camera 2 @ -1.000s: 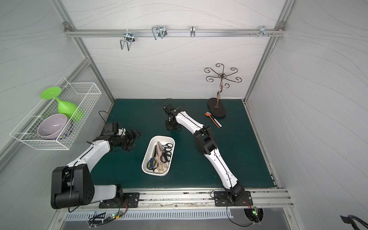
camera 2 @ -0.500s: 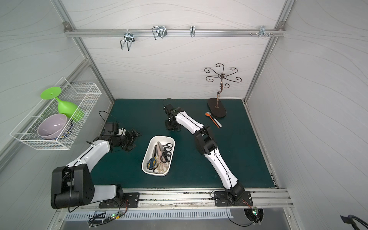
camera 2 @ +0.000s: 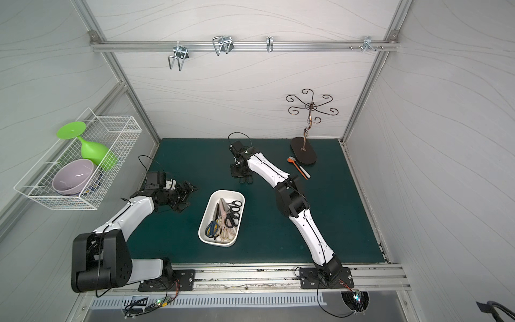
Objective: Take the scissors out of the storage box
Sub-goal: Place the scissors at the center of the board, then pick up the scissors from the storage box.
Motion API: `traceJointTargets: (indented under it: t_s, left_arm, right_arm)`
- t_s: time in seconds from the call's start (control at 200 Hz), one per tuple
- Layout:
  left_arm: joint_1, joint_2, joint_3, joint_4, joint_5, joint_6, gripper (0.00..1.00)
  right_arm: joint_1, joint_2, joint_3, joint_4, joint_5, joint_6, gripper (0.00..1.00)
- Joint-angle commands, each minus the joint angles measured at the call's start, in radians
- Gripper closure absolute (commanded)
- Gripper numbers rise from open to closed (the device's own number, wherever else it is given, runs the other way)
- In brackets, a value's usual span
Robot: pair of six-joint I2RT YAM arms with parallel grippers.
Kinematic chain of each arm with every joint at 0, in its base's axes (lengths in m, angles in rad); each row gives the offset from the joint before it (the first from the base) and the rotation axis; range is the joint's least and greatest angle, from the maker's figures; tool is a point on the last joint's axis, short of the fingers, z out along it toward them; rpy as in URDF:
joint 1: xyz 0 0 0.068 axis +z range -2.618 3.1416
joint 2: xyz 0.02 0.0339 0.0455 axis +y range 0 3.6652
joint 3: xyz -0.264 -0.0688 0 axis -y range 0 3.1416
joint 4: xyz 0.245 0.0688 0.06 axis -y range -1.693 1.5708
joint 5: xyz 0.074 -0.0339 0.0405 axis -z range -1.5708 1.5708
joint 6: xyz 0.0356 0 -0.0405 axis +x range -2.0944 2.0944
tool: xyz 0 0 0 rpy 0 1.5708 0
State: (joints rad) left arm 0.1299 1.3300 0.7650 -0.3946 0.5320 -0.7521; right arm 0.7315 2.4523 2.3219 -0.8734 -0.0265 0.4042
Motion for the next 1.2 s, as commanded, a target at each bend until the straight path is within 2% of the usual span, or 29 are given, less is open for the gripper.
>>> traceJointTargets:
  t_s: [0.0,0.165,0.295,0.515,0.935,1.195]
  left_arm:
    - [-0.003,-0.012,0.025,0.003,-0.004,0.019,0.10]
    - [-0.002,-0.014,0.025,0.002,-0.010,0.022,0.10]
    - [0.002,-0.011,0.008,0.029,-0.010,-0.002,0.10]
    - [0.011,-0.023,-0.010,0.031,-0.004,-0.015,0.10]
    - [0.042,-0.038,-0.025,0.030,-0.009,-0.025,0.10]
    - [0.048,-0.041,-0.025,0.028,-0.004,-0.023,0.10]
  right_arm:
    - [0.001,-0.097,-0.007,0.001,0.018,-0.031,0.65]
    - [0.034,-0.190,-0.076,-0.058,0.024,-0.090,0.66]
    - [0.100,-0.290,-0.210,-0.049,0.047,-0.149,0.66]
    - [0.233,-0.396,-0.347,-0.092,0.053,-0.197,0.66]
    - [0.408,-0.515,-0.621,-0.047,0.018,-0.108,0.68]
    - [0.419,-0.493,-0.682,-0.015,-0.002,-0.076,0.69]
